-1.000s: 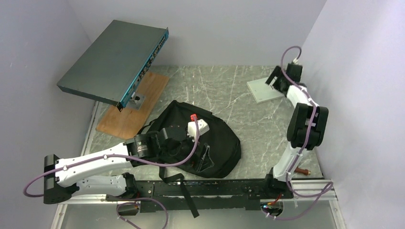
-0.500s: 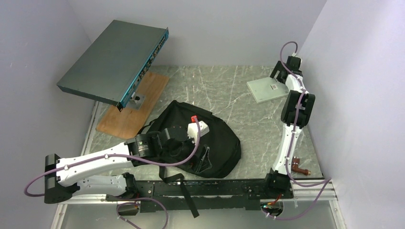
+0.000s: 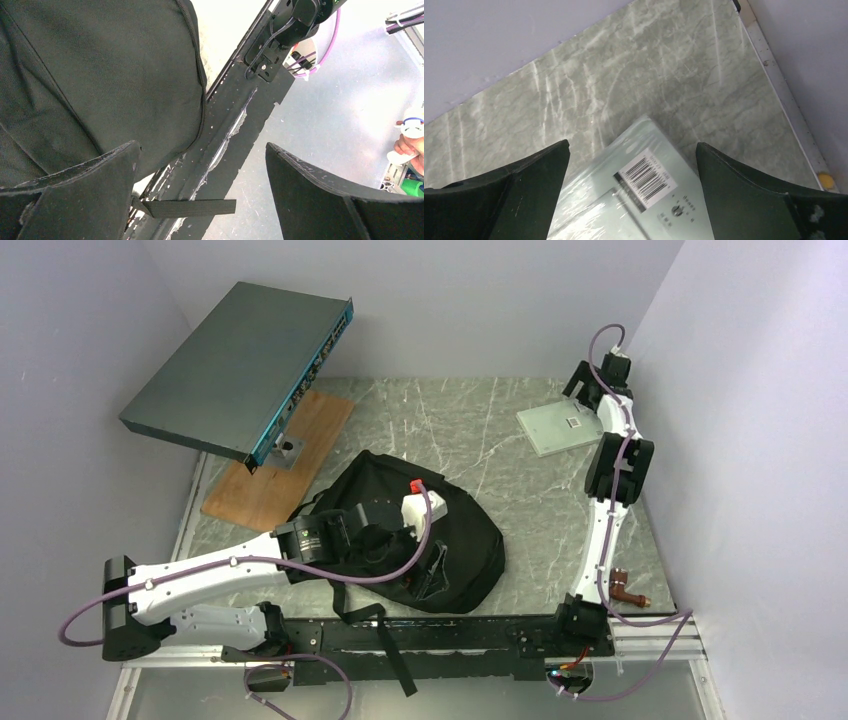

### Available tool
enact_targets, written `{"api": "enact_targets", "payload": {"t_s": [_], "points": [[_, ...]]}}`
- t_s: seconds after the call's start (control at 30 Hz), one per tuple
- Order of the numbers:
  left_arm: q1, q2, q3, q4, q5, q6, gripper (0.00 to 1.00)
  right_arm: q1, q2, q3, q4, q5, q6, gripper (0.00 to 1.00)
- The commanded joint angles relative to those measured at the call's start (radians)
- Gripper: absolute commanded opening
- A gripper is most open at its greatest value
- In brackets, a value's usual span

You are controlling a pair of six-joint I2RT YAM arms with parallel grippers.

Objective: Pack the student bag
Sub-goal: Move the book to the center of the board.

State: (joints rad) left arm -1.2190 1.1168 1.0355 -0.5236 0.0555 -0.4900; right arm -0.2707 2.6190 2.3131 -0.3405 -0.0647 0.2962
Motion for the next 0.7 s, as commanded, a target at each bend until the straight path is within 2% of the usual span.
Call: {"api": "enact_targets", "payload": {"t_s": [0.0, 0.1, 0.27, 0.4, 0.53, 0.67], "points": [[-0.001, -0.002, 0.038, -0.01, 0.005, 0.007, 0.99, -0.015, 0.059, 0.047, 0.002, -0.053, 0.054, 1.0], [-0.001, -0.018, 0.026, -0.008, 0.002, -0.003, 0.99, -0.018, 0.09, 0.068, -0.019, -0.055, 0.082, 0.99], [-0.002, -0.023, 0.026, -0.002, -0.001, -0.01, 0.99, -0.021, 0.092, 0.033, -0.049, -0.151, 0.144, 0.97], [-0.002, 0.003, 0.05, -0.01, 0.012, -0.008, 0.99, -0.009, 0.006, -0.131, 0.012, -0.273, 0.161, 0.92], [-0.002, 0.014, 0.048, 0.013, 0.025, -0.017, 0.99, 0.018, -0.072, -0.243, -0.033, -0.309, 0.095, 0.88], [-0.002, 0.016, 0.048, 0.034, 0.024, -0.015, 0.99, 0.031, -0.225, -0.504, 0.07, -0.396, 0.131, 0.86]]}}
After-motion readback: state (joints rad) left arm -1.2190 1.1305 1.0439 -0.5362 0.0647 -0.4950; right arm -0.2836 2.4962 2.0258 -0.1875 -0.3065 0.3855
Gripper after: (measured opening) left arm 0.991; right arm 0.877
